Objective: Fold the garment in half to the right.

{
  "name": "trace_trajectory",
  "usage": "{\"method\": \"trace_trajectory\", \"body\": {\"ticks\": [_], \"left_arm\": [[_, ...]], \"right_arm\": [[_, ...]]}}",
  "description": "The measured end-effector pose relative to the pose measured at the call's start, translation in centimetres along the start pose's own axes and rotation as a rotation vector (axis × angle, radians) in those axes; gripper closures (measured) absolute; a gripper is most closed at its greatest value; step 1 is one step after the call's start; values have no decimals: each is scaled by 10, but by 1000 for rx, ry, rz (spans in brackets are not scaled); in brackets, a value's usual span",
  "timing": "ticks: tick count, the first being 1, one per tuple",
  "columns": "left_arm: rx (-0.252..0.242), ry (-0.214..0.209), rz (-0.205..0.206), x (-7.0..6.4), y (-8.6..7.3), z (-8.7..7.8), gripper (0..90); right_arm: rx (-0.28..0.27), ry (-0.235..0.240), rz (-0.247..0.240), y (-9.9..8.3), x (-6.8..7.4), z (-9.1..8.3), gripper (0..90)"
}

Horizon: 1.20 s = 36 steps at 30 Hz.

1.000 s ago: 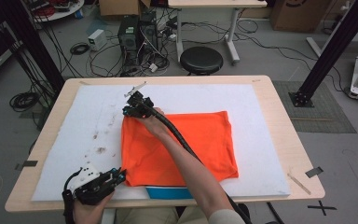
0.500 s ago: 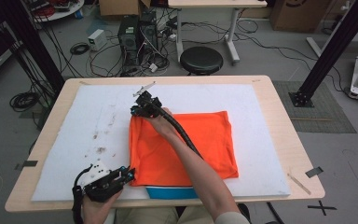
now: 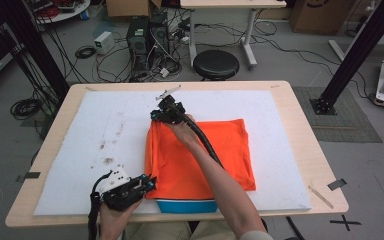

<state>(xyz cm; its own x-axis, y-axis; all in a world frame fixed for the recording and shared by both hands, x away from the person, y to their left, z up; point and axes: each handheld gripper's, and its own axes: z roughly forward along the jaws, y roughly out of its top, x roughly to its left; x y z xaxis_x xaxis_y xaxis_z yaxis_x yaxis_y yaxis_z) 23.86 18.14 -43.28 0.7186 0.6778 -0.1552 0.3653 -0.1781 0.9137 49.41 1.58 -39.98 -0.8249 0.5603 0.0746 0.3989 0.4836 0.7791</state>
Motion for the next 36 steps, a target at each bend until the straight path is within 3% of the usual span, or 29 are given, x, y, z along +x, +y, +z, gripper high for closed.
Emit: {"method": "trace_trajectory", "body": {"ticks": [8, 11, 16, 23, 36], "left_arm": [[0, -60, 20, -20, 17, 31, 820], [19, -67, 52, -31, 23, 45, 820], [38, -103, 46, -41, 29, 66, 820], [50, -137, 46, -51, 36, 84, 820], [63, -173, 61, -69, 52, 112, 819]], "right_arm": [[-23, -30, 20, -10, -17, -28, 849], [-30, -49, 25, -15, -25, -40, 849], [-34, -73, 49, -28, -40, -59, 849], [-30, -101, 79, -45, -59, -79, 850], [-27, -138, 117, -62, -79, -101, 849]]}}
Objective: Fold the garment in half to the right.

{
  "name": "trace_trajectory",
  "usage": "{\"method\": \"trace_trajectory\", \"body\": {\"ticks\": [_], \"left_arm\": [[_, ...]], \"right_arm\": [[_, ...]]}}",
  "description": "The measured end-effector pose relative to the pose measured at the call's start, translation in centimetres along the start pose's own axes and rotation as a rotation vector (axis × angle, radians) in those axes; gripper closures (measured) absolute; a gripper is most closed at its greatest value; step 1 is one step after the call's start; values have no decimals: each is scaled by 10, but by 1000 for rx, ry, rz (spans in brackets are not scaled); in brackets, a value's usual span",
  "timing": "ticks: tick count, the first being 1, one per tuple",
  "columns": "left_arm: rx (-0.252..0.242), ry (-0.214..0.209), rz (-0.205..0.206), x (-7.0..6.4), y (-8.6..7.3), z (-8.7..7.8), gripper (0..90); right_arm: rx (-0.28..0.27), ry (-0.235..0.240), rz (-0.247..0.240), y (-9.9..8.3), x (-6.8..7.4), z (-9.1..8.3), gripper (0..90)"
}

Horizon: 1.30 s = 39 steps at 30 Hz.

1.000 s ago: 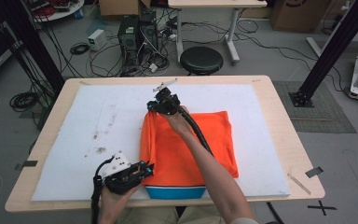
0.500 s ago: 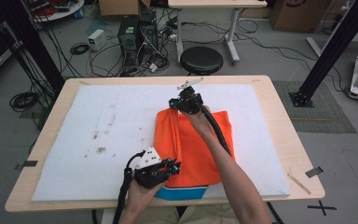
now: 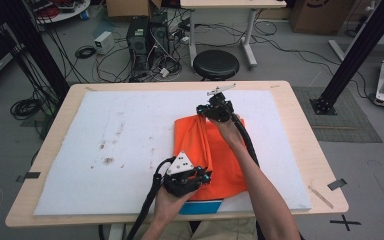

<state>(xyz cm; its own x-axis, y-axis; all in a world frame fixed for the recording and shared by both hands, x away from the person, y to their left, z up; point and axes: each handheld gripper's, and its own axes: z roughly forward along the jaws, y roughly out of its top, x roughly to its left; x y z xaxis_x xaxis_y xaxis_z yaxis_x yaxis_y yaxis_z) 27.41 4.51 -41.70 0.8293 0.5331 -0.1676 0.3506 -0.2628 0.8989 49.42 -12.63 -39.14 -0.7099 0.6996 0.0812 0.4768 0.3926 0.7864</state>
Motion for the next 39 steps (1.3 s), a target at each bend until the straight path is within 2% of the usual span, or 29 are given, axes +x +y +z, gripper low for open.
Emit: {"method": "trace_trajectory", "body": {"ticks": [7, 15, 18, 27, 39], "left_arm": [[19, 11, 26, -9, 7, 12, 819], [22, -12, 31, -16, 14, 31, 820], [20, -31, 17, -18, 18, 38, 820], [44, -39, 49, -29, 28, 56, 820], [61, -69, 52, -36, 32, 73, 820]], "right_arm": [[-1, -11, 13, -7, -10, -8, 849], [-5, -37, 26, -15, -22, -21, 850], [-5, -45, 40, -18, -27, -25, 849], [2, -72, 62, -30, -44, -38, 850], [0, -97, 95, -45, -60, -54, 849]]}}
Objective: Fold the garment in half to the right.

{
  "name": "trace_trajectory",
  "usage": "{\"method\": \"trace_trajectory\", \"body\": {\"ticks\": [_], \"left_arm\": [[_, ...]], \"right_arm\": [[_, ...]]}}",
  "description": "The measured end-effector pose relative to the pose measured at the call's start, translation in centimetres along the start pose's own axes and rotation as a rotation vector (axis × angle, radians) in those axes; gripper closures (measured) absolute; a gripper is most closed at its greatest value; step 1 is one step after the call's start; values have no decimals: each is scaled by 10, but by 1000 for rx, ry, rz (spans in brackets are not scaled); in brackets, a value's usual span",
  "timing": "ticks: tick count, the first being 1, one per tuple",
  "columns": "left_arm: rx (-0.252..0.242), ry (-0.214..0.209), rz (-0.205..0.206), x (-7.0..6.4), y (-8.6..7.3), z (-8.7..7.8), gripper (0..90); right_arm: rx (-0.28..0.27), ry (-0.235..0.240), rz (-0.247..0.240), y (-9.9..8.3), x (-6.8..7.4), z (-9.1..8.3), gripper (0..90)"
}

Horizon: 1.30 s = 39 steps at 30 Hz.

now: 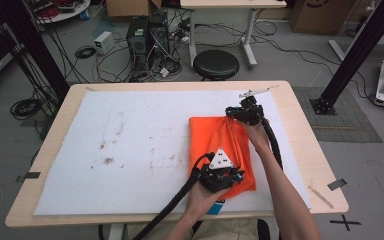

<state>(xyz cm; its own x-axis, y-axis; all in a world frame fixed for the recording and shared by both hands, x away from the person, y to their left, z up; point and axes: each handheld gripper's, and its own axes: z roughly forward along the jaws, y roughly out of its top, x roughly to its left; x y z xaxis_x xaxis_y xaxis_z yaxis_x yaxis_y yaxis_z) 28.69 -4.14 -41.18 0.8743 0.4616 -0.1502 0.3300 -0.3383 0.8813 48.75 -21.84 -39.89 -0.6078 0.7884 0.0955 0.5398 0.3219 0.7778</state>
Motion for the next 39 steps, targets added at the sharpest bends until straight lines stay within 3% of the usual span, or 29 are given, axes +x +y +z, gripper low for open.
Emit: {"method": "trace_trajectory", "body": {"ticks": [11, 14, 24, 28, 30, 32, 34, 36, 39], "left_arm": [[9, -5, 11, -8, 10, 18, 819], [14, -3, 9, -8, 10, 21, 819], [56, 15, -3, -6, 7, 30, 819], [80, 8, -11, -7, 4, 34, 814], [96, -12, -12, -6, 4, 35, 790], [76, -42, -10, -6, 5, 29, 685], [36, -41, -14, -5, 8, 19, 652], [1, -16, -3, 2, 13, 3, 627], [-41, 81, 6, 22, 18, -21, 621]], "right_arm": [[-3, -11, 24, -7, -20, -14, 850], [4, -13, 31, -10, -26, -14, 850], [32, -20, 24, -15, -28, 0, 845], [67, -26, 55, -20, -33, 3, 771], [84, -57, 80, -22, -35, 2, 724], [61, -61, 108, -23, -39, -4, 632], [37, -54, 131, -23, -41, -10, 598], [13, -43, 154, -23, -42, -17, 565], [-12, -51, 141, -23, -39, -26, 542]]}}
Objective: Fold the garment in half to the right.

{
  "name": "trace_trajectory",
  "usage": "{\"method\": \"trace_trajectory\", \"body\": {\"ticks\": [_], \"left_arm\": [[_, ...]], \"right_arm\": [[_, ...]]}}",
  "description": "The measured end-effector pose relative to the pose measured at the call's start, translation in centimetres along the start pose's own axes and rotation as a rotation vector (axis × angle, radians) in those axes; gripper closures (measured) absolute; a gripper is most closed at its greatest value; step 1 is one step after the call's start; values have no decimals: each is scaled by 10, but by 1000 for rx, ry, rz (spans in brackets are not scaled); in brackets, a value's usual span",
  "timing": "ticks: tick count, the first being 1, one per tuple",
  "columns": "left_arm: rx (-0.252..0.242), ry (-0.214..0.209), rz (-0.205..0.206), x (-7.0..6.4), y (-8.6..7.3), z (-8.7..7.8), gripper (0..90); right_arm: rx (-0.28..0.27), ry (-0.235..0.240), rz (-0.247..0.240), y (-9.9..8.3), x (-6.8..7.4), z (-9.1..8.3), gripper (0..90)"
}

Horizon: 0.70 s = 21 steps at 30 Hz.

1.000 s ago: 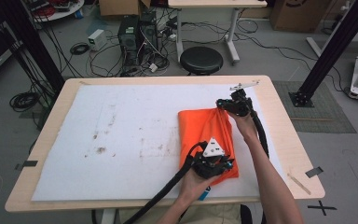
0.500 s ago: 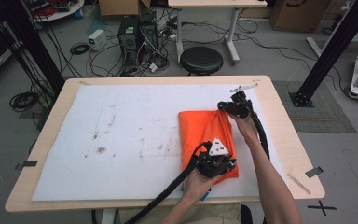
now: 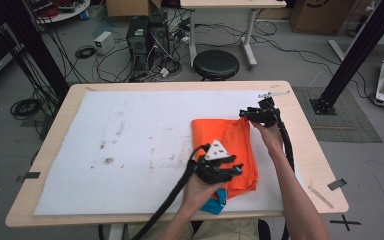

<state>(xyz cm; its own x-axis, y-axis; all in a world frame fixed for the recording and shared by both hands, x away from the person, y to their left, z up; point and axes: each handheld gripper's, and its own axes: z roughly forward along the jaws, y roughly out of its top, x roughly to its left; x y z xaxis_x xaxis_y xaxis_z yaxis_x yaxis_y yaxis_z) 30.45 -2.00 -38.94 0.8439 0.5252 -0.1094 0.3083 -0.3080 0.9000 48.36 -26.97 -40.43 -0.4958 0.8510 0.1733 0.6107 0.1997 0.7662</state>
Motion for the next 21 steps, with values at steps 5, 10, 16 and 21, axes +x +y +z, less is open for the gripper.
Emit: {"method": "trace_trajectory", "body": {"ticks": [5, 10, 16, 21], "left_arm": [[25, 179, -22, 49, -1, -14, 593], [73, 304, -123, 100, -9, -5, 532], [130, 360, -144, 122, -8, 21, 496], [192, 364, -193, 140, -14, 41, 561]], "right_arm": [[11, -44, -3, -5, 5, -9, 506], [12, -20, 24, -13, 5, -14, 474], [24, -35, 31, -17, 6, -16, 469], [64, 0, 66, -19, 5, -5, 504]]}}
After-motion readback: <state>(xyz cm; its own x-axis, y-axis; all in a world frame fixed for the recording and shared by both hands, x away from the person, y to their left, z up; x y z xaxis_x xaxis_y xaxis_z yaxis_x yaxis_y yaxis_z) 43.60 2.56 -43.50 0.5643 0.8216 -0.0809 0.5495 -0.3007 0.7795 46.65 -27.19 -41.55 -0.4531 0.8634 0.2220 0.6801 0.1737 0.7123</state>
